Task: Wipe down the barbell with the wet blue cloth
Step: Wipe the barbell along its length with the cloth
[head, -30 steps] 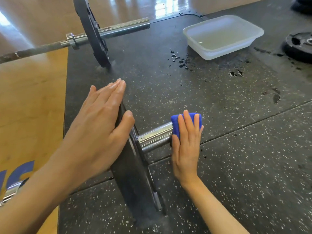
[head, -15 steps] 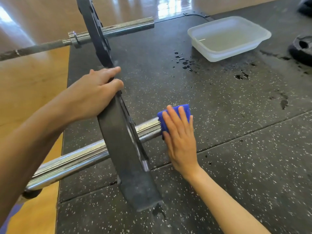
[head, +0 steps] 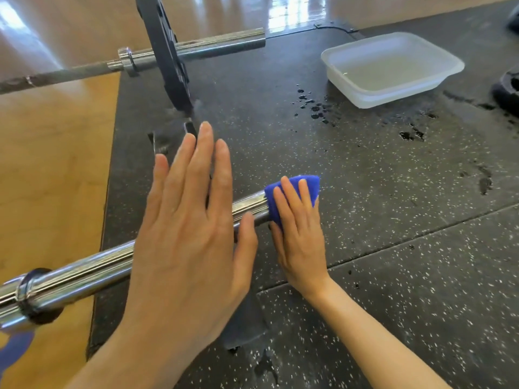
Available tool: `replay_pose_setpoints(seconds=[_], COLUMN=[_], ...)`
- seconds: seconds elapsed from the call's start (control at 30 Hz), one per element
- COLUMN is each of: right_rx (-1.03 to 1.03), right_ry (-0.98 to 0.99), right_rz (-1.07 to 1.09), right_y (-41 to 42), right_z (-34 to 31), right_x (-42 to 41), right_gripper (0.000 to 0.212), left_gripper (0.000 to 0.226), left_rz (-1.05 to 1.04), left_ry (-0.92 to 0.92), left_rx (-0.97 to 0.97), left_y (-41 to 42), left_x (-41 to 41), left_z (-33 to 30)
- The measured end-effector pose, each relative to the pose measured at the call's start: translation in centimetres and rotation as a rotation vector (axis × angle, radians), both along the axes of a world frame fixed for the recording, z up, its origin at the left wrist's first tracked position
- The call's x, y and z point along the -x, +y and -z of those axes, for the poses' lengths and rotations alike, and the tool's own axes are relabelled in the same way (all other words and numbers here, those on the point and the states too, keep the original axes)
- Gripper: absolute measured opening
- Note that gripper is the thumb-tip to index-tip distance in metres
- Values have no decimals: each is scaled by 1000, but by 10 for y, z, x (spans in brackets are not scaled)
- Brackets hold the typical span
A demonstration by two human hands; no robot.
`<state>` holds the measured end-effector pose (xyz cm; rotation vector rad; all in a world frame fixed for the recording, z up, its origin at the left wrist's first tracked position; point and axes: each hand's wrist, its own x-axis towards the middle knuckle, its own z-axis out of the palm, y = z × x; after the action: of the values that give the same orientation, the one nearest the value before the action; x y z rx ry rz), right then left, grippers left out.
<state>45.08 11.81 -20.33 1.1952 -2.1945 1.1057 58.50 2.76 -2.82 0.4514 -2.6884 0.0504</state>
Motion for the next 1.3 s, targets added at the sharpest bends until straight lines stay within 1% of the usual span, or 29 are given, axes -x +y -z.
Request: replay_pose_setpoints(seconds=[0.03, 0.07, 0.13, 0.17, 0.27, 0.3, 0.33, 0.4, 0.43, 0.47, 0.53, 0.57, 0.6, 0.63, 0.7, 0.73, 0.77, 0.83, 0.87, 0.9, 0.97, 1.0, 1.07, 1.13, 1.3], right_rx=[1, 37, 124, 125, -3, -31, -21, 38, 41, 17, -67, -100, -108, -92, -39, -22, -22, -87, -131, -155, -138, -134, -184, -251, -327], right_ry=[10, -31, -187, -194, 6, 41, 30, -78, -103, -76, 66, 117, 123, 84, -48, -72, -60, 35, 81, 95, 35, 8, 18, 69, 79], right_rz=[7, 49, 148, 154, -17, -37, -2, 94, 83, 19, -145, -168, -125, -39, 103, 87, 13, -156, -170, -121, 27, 58, 23, -40, -157], right_y=[1, -2, -14, -20, -11, -4, -1, -8, -15, -22, -22, -16, -9, -5, -5, -11, -16, -15, -9, -3, 2, -2, -18, -25, 17], right_z=[-1, -4, -15, -18, -8, -6, -5, -11, -15, -18, -21, -21, -22, -22, -24, -26, -28, -31, -32, -33, -35, -37, -45, -52, -46], right_x=[8, 16, 18, 11, -2, 3, 8, 5, -4, -15, -24, -16, -7, 1, -1, -10, -18, -22, -16, -9, -4, -8, -18, -21, -37], right_gripper=[48, 49, 50, 49, 46, 47, 47, 47, 46, 46, 46, 45, 45, 45, 45, 44, 43, 44, 44, 44, 46, 46, 43, 43, 52], left_gripper=[71, 70, 70, 69, 69, 69, 69, 68, 67, 66, 66, 65, 65, 65, 65, 65, 65, 65, 65, 65, 66, 66, 66, 67, 67], left_rz=[-7, -10, -14, -16, -14, -10, -9, -8, -6, -5, -3, 0, 1, 1, -7, -8, -6, -3, -5, -6, -7, -8, -10, -14, -12], left_ry=[13, 20, 20, 21, 52, 59, 62, 72, 79, 89, 102, 97, 89, 84, 85, 89, 93, 100, 98, 95, 95, 97, 98, 100, 94], left_rx=[2, 5, 15, 20, 6, 0, -3, -3, -2, 4, 18, 17, 11, 5, 5, 9, 14, 17, 15, 12, 4, 2, 6, 17, 40], left_y=[1, 2, 3, 3, 2, 2, 2, 4, 4, 4, 4, 3, 4, 4, 6, 7, 7, 8, 9, 10, 13, 14, 16, 18, 29], left_x=[2, 4, 7, 8, 6, 6, 5, 6, 6, 7, 7, 6, 5, 4, 3, 3, 3, 3, 2, 1, 0, 0, 0, -2, -14], left_z=[-1, -1, -1, -1, 0, -1, -1, 0, 1, 2, 3, 3, 3, 3, 3, 3, 4, 5, 5, 5, 5, 5, 5, 6, 10])
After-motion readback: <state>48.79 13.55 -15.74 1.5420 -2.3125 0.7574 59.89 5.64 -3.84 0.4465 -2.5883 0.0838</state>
